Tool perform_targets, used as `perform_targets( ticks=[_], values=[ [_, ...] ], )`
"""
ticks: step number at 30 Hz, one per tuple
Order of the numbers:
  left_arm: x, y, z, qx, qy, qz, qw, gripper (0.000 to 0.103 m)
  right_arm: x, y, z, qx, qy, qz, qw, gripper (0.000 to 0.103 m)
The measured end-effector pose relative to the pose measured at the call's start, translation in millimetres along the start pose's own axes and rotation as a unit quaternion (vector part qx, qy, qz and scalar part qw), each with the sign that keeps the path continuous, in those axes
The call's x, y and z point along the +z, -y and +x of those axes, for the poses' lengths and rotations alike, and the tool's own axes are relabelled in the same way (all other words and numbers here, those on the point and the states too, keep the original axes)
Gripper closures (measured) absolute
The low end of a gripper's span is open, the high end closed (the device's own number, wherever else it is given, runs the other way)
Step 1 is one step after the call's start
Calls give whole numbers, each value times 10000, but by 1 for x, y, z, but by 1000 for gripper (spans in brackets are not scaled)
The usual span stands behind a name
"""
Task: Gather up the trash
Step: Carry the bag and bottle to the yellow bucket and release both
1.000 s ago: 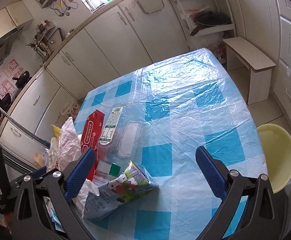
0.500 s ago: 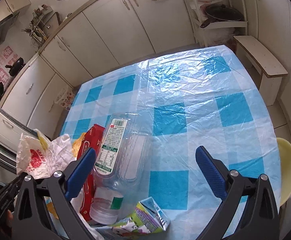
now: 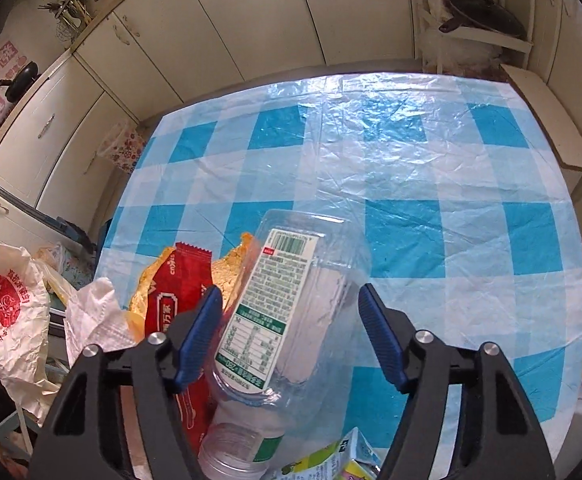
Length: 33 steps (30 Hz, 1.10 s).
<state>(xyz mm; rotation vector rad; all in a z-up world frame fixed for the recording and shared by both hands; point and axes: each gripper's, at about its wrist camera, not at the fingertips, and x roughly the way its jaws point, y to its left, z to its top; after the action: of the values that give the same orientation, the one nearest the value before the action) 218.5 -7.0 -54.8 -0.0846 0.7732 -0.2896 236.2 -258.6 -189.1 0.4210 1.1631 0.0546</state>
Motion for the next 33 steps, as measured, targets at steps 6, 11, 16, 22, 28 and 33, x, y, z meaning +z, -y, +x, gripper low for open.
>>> perform_targets(
  ticks=[6,11,16,22,28,33],
  values=[
    [-1,2,-6,-106,89,4,9999,99,2,9,14,245,-408,350,9983,38],
    [-3,-1,-10,-129,166,34,9998,99,-2,31,-10,687,161,790,9944,48],
    [-5,0,-14,-88,293,37,9995,99,-7,45,-69,1026,1477,872,9798,49],
    [-7,12,-26,-107,551,175,9983,99,-21,43,-143,868,2639,406,9598,49],
    [-6,46,-40,-434,683,452,9957,99,-47,69,-196,485,3190,82,9465,49],
    [-9,97,-51,-980,634,764,9902,99,-71,121,-213,-18,3185,216,9477,49]
  ],
)
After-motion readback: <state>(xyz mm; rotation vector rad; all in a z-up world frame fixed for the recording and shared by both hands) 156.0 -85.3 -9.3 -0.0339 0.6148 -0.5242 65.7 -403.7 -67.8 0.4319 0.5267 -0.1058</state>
